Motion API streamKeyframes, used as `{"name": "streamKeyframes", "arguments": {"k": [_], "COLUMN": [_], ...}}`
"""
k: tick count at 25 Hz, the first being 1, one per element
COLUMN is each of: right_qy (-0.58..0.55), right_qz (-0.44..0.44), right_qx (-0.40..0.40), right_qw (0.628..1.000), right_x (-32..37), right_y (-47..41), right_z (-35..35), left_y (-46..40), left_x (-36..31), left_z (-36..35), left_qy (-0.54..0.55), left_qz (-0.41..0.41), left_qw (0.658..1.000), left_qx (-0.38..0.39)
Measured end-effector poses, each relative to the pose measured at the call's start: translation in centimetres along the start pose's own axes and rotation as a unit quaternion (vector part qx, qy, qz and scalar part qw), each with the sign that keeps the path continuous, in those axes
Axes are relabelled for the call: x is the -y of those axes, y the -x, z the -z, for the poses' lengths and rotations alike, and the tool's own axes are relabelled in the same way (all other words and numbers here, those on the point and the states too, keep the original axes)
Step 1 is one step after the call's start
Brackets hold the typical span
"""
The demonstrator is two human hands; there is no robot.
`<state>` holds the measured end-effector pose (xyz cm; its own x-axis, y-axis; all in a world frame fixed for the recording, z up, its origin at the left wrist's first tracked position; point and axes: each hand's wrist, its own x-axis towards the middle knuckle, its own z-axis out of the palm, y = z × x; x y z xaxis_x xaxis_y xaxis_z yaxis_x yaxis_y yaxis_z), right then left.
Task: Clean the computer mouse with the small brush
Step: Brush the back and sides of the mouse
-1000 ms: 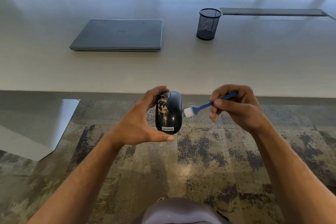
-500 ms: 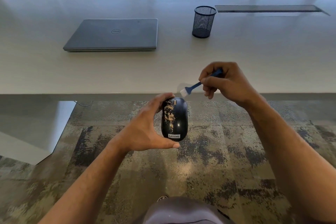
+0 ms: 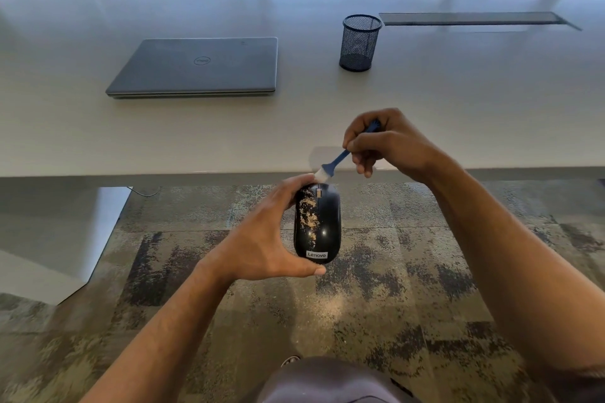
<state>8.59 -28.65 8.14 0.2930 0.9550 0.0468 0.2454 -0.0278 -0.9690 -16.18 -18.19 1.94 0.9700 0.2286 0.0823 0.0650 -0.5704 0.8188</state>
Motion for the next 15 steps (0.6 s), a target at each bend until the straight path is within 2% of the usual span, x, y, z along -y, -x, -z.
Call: {"name": "streamKeyframes", "arguments": {"k": [3, 5, 7, 9, 12, 15], "right_qy": [-0.026, -0.038, -0.029, -0.001, 0.017, 0.041], "right_qz": [-0.010, -0.014, -0.019, -0.020, 0.009, 0.059], "right_qx": [-0.022, -0.004, 0.013, -0.012, -0.063, -0.054], "right_qw": [0.999, 0.999, 0.999, 1.000, 0.998, 0.996], "right_x": [-0.4, -0.6, -0.8, -0.9, -0.8, -0.2], "right_y": [-0.3, -0.3, -0.2, 0.0, 0.9, 2.4], "right_z": [0.4, 0.5, 0.2, 0.2, 0.7, 0.3], "left_y": [0.1, 0.1, 0.1, 0.0, -0.1, -0.3], "left_x": [0.0, 0.1, 0.2, 0.3, 0.5, 0.7], "left_z": [-0.1, -0.1, -0.1, -0.1, 0.0, 0.3], "left_qy": [0.001, 0.001, 0.003, 0.003, 0.002, 0.004], "left_qz": [-0.001, 0.000, -0.002, 0.000, 0.007, 0.014], "left_qw": [1.000, 1.000, 1.000, 1.000, 1.000, 0.999], "left_qx": [-0.004, -0.007, -0.005, -0.005, -0.016, -0.038]}}
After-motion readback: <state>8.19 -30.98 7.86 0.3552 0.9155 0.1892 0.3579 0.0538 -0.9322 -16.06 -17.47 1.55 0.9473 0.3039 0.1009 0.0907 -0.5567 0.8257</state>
